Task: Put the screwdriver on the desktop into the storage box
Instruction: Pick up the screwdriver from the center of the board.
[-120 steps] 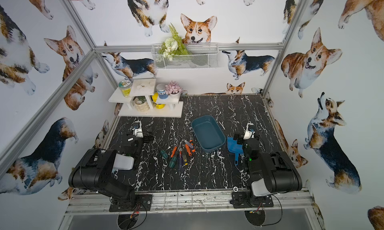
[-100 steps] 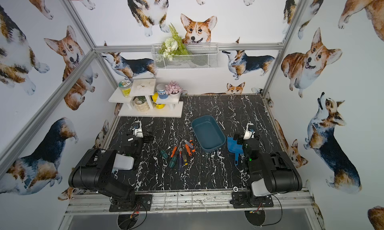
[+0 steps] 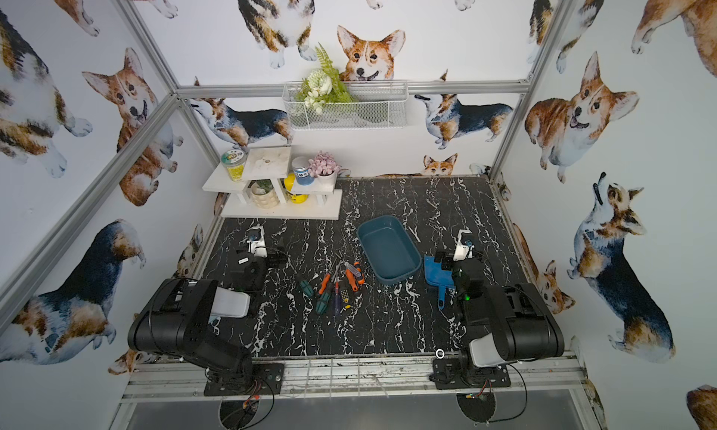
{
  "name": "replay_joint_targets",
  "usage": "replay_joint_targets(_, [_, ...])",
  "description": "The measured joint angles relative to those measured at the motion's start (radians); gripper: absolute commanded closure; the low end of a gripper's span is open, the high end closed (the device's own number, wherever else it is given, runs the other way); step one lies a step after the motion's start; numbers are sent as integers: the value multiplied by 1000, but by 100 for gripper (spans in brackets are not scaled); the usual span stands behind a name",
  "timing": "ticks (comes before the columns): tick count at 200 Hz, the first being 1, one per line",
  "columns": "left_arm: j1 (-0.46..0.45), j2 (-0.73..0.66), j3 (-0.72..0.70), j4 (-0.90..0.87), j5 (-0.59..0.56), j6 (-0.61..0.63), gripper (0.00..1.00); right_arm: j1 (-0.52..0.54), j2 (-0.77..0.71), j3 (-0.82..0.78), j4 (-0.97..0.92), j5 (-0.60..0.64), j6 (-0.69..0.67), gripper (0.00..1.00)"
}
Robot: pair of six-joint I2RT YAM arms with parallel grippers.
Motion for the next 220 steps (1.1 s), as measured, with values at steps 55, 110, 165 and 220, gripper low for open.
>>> replay_joint_targets(55, [-83, -89, -92, 44, -127, 5, 0, 44, -167, -32, -60, 60, -5, 0])
replay_joint_targets(110, [-148, -497, 127, -415, -377, -135, 0, 73, -634, 39, -349, 156, 287, 0])
replay_joint_targets(165, [-144, -935, 37, -864, -370, -574, 1, 137, -622, 241, -814, -43, 599, 1])
replay_joint_targets(220, [-150, -1088, 33, -1256, -278, -839, 0, 541, -416, 470, -1098, -27, 537, 2])
